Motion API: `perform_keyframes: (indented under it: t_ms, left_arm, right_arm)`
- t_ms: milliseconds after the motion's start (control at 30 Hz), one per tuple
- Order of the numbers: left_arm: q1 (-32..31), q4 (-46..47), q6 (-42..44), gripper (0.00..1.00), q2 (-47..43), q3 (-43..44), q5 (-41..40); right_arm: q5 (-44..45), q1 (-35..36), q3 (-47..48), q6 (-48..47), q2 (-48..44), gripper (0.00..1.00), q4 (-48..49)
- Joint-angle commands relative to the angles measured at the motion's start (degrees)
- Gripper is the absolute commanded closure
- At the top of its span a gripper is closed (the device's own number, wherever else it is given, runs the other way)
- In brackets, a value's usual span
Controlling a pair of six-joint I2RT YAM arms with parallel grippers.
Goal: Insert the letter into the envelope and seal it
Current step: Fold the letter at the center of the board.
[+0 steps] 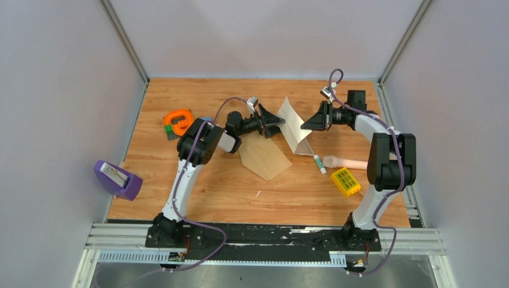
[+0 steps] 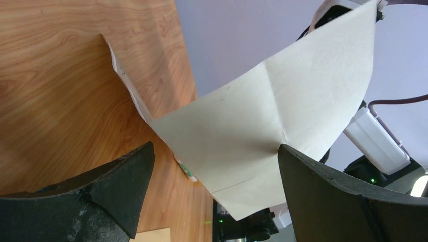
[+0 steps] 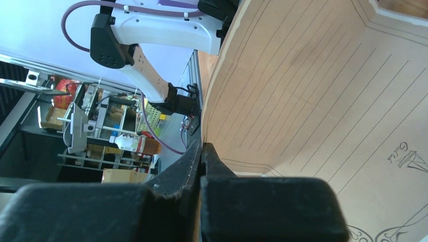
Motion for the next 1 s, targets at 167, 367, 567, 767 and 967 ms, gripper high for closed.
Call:
perform_keyframes:
  t_ms: [167,367,567,767,967]
  left_arm:
    - [-0.51,9.41,-4.12,0.00,3.57,3.78,-0.71]
    - [-0.74,11.76,-5.92,0.09,4.79,4.80,-0.26]
    - [-0.75,12.37,-5.35,0.10,3.85,2.46,-0.25]
    - [-0.70,12.55,-5.22,0.09,3.16,1.76,-0.43]
    - [-0.66,11.93,-4.80,0.15,2.30,1.46,-0.27]
  right_arm:
    - [-1.50,-1.76,-1.91,0.26,4.29,1.00,3.74]
    - [1.20,-3.10,-1.90,-0.30,5.71,1.00,3.71]
    - [4.30,-4.99,-1.95,-0.34,4.96,1.00,3.76]
    - [6.57,-6.34,-2.68,-0.61,4.06,1.00,3.63]
    - [7.54,-6.26,-3.24,-1.99,3.24,0.99,3.36]
